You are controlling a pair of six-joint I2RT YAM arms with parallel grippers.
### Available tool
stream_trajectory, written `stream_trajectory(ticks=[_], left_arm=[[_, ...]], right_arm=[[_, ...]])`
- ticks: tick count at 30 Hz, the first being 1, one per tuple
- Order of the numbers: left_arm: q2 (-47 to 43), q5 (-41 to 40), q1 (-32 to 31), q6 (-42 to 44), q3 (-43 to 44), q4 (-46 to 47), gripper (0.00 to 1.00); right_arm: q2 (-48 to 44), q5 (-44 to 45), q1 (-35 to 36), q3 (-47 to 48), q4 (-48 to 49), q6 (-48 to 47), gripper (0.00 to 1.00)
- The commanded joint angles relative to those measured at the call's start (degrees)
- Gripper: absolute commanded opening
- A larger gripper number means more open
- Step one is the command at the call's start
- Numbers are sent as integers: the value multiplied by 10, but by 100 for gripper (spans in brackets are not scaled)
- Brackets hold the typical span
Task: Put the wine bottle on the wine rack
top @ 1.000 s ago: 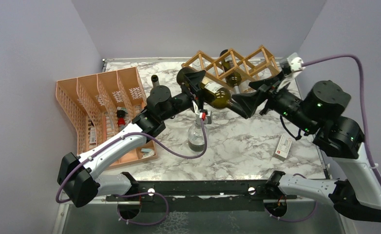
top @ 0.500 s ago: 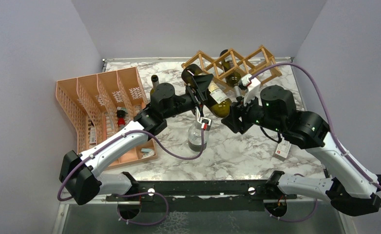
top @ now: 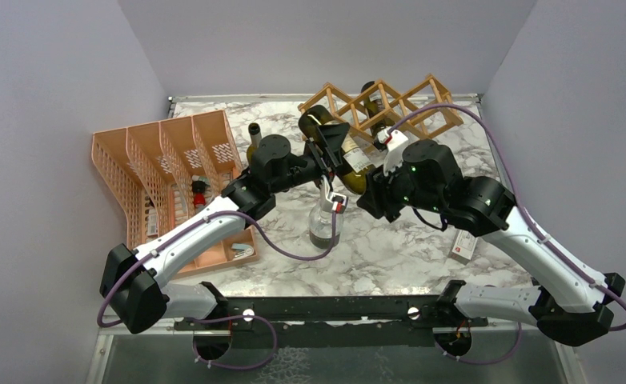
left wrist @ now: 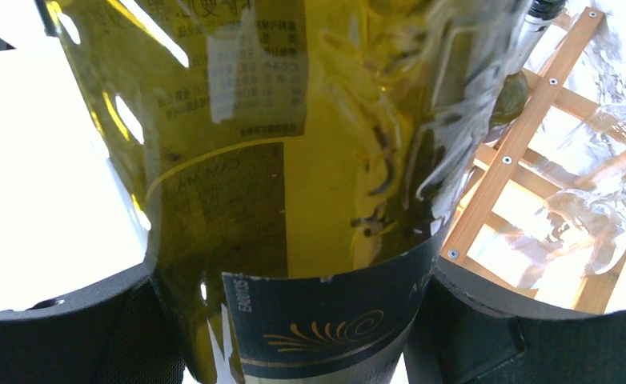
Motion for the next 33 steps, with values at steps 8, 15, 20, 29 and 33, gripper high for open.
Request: stream_trajectory(ticks=[8,15,20,29,33], left_arm=[[-11,4,-14,-9,52,68,0],[-14,1,-14,-19,43,70,29],[-13,-10,-14,-35,32,86,99],[-33,-20,-14,-91,26,84,99],[-27,-79,-13,-199,54,94,99]], right_arm=[[26,55,3,-11,38,18,20],[18,106,3,-9,54,7,1],[19,166,3,13,71,-13,1],[80,219,-43,83,99,-65,1],[91,154,-148,81,112,-72,1]])
